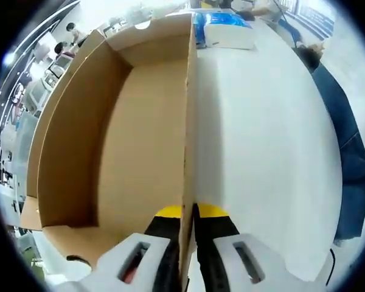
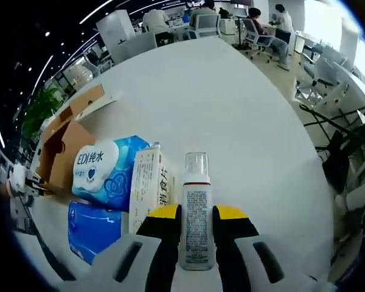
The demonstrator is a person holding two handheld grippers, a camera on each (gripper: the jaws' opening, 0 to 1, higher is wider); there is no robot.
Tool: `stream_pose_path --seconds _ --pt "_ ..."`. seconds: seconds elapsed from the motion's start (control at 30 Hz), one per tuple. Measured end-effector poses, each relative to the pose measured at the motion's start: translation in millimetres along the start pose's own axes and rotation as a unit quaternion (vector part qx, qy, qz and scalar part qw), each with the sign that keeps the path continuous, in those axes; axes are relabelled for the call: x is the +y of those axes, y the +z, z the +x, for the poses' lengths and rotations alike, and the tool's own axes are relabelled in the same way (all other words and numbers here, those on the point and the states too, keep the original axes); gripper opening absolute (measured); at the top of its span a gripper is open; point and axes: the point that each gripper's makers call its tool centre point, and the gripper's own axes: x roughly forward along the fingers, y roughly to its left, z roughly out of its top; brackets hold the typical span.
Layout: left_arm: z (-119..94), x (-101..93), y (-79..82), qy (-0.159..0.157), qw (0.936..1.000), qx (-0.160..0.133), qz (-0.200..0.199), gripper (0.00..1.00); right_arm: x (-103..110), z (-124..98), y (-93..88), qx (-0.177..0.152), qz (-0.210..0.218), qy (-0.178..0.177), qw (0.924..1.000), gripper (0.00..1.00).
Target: Operate the shoe box by opening the lid, removing the specified soft item, and placing it in the target area until the item is outside and the box remains undamaged.
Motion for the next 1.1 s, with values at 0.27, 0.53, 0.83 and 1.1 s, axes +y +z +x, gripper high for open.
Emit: stream_pose_path --seconds 0.27,0.53,0.83,1.1 --pt "-5.6 -2.2 3.7 0.001 1.0 0.001 -0.001 0.03 13.6 -9.4 -12.0 0.01 0.0 -0.001 1.0 0.2" --pt "-5.3 -1.9 2.9 0.001 1.0 0.001 -0.004 0.03 6.9 4.6 -22.5 0.029 -0.017 0.0 0.9994 0.2" --pt "-5.1 -1.5 2.2 0.001 1.0 0.002 -0.007 0.03 2.6 7.5 -16.8 0.019 -0.019 -0.005 0.9996 0.2" --pt "0.5 0.8 -1.4 0.001 0.9999 0.003 -0.01 0.03 6.9 5.6 -17.3 0.018 -0.025 -0.003 0.9995 0.21"
